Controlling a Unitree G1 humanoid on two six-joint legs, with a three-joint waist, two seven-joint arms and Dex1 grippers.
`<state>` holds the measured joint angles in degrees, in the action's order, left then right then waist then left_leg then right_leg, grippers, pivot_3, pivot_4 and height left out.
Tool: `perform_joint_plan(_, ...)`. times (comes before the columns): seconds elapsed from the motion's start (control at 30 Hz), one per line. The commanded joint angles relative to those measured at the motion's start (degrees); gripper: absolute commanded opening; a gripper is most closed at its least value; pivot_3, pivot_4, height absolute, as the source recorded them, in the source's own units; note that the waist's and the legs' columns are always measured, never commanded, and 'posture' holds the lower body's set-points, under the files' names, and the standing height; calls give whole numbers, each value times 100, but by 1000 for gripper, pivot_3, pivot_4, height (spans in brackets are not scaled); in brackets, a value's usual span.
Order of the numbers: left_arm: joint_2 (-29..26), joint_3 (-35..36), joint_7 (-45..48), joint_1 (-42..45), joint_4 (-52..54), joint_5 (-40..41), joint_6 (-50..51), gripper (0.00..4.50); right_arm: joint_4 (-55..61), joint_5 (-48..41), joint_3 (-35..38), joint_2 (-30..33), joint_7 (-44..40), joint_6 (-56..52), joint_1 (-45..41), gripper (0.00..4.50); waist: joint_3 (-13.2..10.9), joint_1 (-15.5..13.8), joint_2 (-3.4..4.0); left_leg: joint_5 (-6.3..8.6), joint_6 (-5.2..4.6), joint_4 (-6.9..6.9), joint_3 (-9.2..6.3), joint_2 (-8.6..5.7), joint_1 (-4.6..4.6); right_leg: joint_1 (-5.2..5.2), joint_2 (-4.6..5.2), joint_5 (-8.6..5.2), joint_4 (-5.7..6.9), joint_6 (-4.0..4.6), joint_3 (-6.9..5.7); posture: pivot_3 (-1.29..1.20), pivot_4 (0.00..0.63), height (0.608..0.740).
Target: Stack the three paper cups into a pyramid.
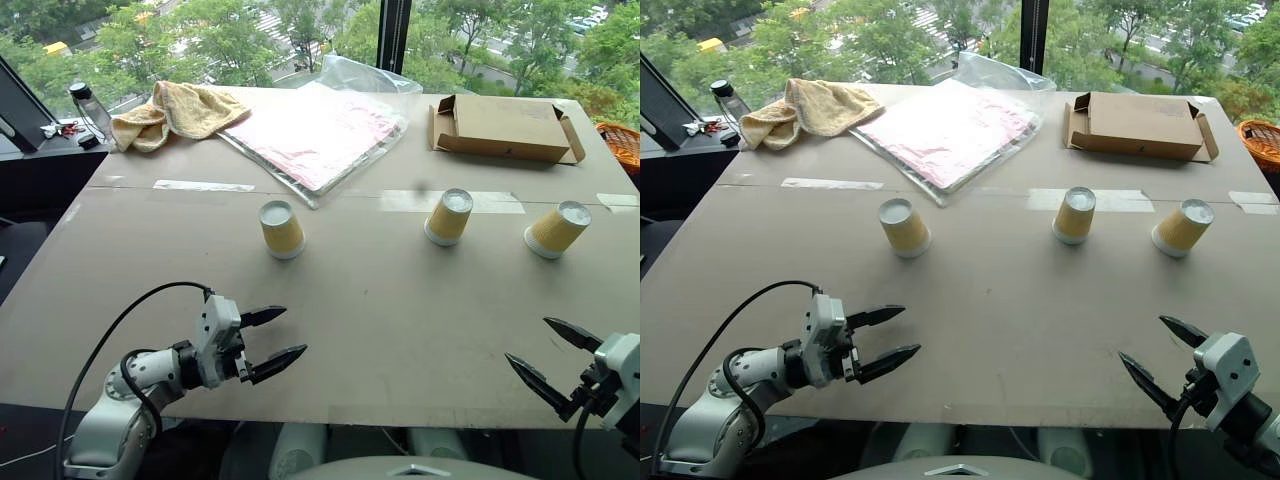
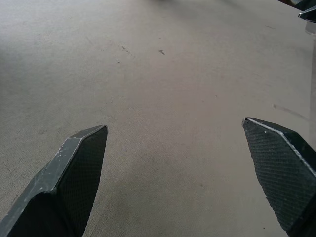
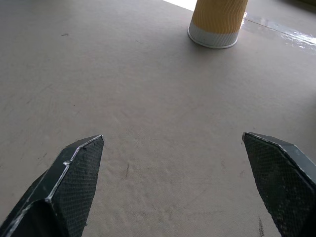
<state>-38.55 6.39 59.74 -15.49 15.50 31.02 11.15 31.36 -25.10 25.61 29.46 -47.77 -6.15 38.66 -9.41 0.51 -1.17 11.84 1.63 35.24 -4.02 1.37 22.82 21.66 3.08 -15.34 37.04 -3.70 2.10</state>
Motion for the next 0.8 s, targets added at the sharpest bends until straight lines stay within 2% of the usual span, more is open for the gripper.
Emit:
perform_joint_plan(0.03, 13, 115, 86, 80, -110, 0, -135, 4500, 216, 29, -80, -108, 262, 90, -259, 4452, 0, -1, -1, 0, 0, 0, 0, 0, 0, 0, 0, 0, 0, 0, 0, 0, 150, 740)
perform_joint_plan(0.2, 258, 136, 196, 232, -163, 249, -152, 4500, 651, 148, -501, -311, 1242, -449, -1278, 4452, 8, 22, -2, 0, -1, 1, 17, 7, -10, 2, -5, 2, 3, -2, 15, 0, 150, 740)
perform_joint_plan(0.3, 152, 35, 696, 347, -141, 313, -304, 4500, 401, 697, -617, -277, 2065, -980, -2078, 4452, 14, -13, -11, 0, -1, 1, 15, 3, -4, 3, -5, 13, 1, 18, 14, 0, 150, 740)
perform_joint_plan(0.5, -95, -86, 1337, 461, 481, 567, -196, 4500, -660, 777, -120, -403, 3407, -2110, -3768, 4452, 13, 17, -10, 1, -3, -2, 21, -4, -4, 4, -3, 17, 0, 25, 24, 0, 150, 740)
perform_joint_plan(0.8, -143, -125, 911, 740, 1422, 1054, 510, 4500, -1900, 657, 194, -333, 3792, -2510, -4952, 4452, 4, 49, 6, 4, -10, -6, 27, -3, -4, 4, -8, 26, 1, 8, 32, 0, 150, 740)
